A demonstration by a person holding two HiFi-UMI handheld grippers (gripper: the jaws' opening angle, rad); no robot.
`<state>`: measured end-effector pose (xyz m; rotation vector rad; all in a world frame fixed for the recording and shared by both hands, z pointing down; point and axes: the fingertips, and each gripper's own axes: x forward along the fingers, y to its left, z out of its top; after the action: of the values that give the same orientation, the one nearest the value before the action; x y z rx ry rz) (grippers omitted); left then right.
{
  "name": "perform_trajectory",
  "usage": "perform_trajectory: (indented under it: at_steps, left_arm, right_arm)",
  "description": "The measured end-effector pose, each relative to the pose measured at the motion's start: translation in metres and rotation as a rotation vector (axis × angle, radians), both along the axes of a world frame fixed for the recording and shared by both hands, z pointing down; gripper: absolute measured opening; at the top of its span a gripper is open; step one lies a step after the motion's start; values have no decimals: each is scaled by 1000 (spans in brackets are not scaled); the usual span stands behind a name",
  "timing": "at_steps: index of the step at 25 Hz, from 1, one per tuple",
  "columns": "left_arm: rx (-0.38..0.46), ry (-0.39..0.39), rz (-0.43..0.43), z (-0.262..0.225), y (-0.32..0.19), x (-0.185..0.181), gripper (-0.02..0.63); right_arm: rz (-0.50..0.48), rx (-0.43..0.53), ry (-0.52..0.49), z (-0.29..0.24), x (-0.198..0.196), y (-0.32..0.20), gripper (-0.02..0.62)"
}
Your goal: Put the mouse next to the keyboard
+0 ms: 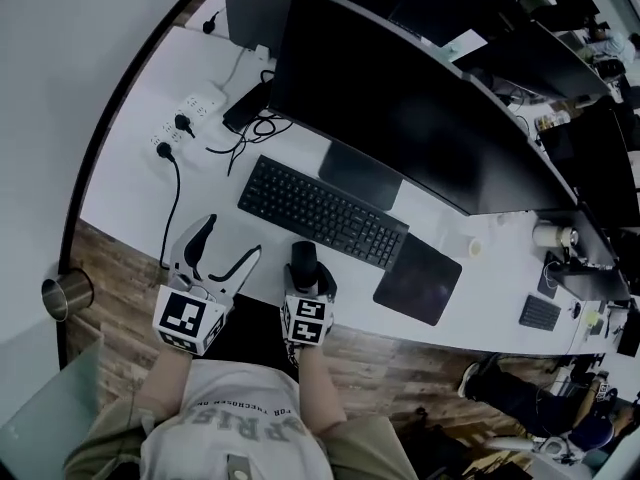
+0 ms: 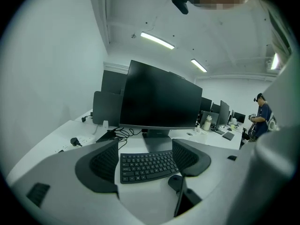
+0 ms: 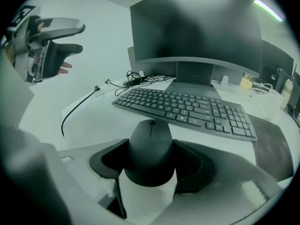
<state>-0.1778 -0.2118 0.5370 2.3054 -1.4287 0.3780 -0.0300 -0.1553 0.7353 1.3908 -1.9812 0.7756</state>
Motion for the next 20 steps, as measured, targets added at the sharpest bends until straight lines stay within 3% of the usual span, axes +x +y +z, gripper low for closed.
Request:
perform_trajectory:
  at_steps: [4,11,20]
  left_arm:
    - [14,12,67,0,-9,16,342]
    - [58,40,261,-14,-24,81,342]
    - [66,30,459,-23,-10,183,342]
  right_arm:
    - [51,50,9,-17,7,0,295]
    - [247,160,25,-56,52,2,295]
    - [501,227,78,-82,172,24,295]
